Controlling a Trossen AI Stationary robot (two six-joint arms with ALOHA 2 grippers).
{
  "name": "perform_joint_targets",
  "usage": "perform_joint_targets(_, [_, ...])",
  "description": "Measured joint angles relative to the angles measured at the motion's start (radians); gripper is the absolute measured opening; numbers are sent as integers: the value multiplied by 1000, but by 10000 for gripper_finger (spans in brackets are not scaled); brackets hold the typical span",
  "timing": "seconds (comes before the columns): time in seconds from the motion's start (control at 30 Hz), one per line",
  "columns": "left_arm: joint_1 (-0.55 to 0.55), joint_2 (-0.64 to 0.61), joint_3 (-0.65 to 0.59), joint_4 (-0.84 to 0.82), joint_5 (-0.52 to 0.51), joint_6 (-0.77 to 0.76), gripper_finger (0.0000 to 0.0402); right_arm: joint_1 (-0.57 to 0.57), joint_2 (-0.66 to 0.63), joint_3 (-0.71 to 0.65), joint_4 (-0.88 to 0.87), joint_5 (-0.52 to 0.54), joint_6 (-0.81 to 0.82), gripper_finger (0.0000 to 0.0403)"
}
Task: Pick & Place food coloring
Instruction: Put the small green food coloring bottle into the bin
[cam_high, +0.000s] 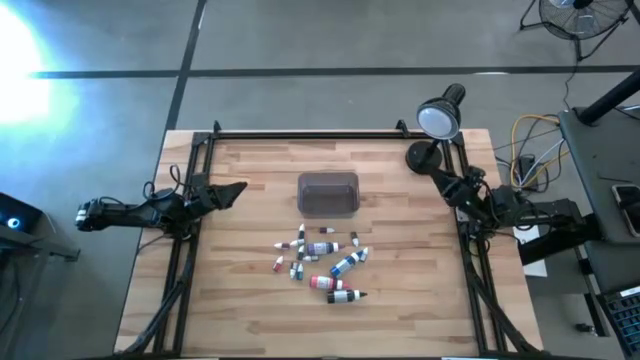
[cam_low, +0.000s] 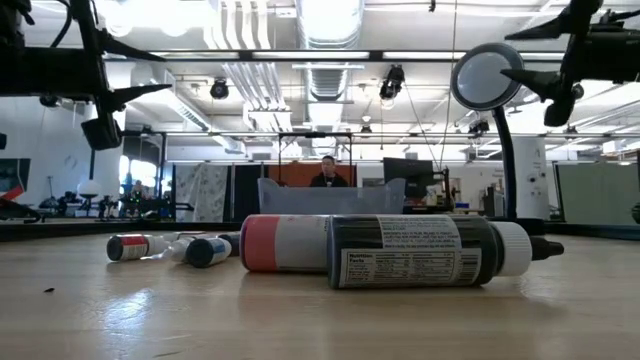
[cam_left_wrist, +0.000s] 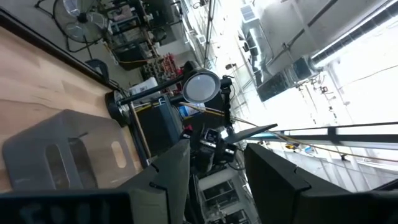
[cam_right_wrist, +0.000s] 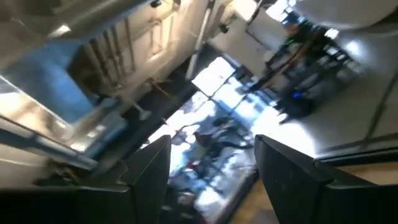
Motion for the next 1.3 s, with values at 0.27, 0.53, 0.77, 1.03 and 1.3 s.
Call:
perform_joint_targets(0.27, [0, 0, 0, -1, 1, 21, 131, 0, 168, 1, -87, -252, 490, 224])
perform_joint_targets(0.53, [0, 0, 0, -38, 6, 30, 131, 1, 570, 186, -516, -533, 880, 224])
perform_joint_targets(0.77, [0, 0, 0, -144, 18, -35, 131, 3, 883, 401, -783, -743, 994, 224])
perform_joint_targets(1.03, [-1, 32, 4, -222, 176, 149, 131, 76, 1179, 565, -780, -766, 1131, 224])
perform_joint_targets(1.3, [-1, 82, 3, -234, 252, 289, 131, 153, 1452, 699, -794, -598, 1432, 222])
